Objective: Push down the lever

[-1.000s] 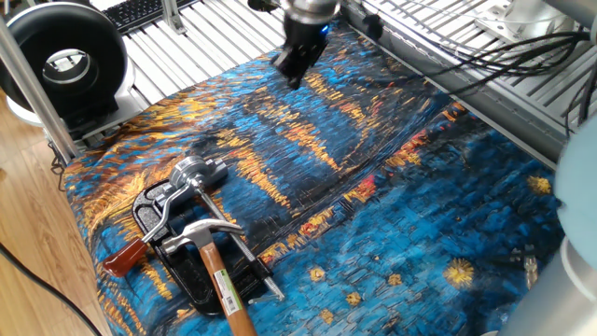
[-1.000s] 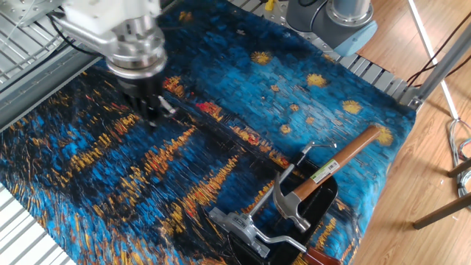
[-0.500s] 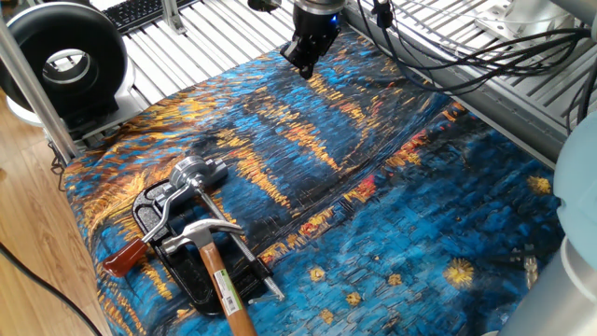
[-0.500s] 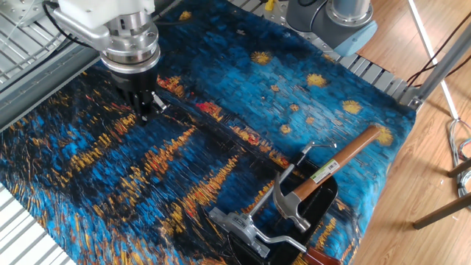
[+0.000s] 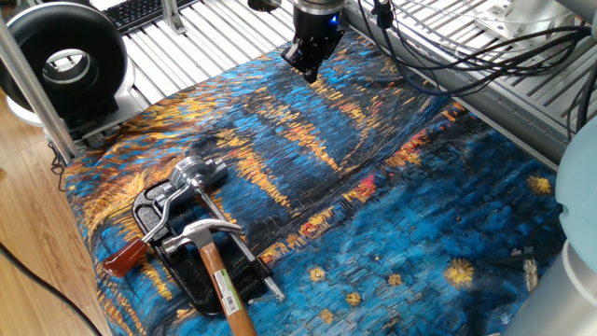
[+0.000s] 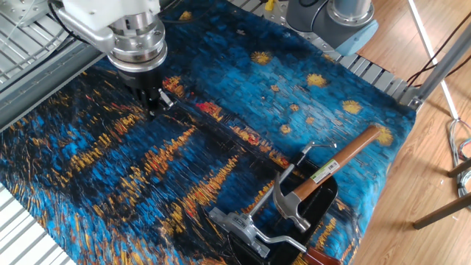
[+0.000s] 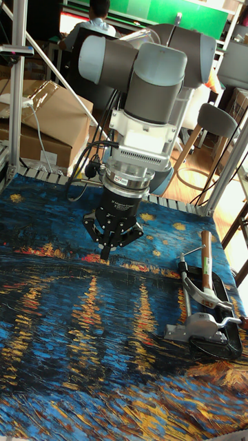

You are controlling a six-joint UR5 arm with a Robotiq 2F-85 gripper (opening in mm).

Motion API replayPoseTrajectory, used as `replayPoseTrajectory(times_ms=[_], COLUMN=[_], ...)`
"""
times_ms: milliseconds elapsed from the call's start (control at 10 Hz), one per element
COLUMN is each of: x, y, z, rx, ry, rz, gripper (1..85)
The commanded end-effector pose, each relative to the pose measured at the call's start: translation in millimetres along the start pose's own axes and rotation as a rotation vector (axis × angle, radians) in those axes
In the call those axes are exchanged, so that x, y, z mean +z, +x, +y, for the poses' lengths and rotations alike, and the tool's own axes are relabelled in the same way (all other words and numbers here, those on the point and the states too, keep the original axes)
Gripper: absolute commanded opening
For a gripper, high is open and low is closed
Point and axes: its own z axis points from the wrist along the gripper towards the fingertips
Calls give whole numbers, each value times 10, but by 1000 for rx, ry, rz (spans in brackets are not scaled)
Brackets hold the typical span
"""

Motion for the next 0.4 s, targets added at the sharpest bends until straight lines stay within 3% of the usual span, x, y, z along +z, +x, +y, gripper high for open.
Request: replayPoseTrajectory(times_ms=[0, 300], x=[-41, -50], y=[-106, -152], z=[34, 54], rx=[25, 40], ry=[-32, -43], rz=[-45, -63], gripper=[17, 17])
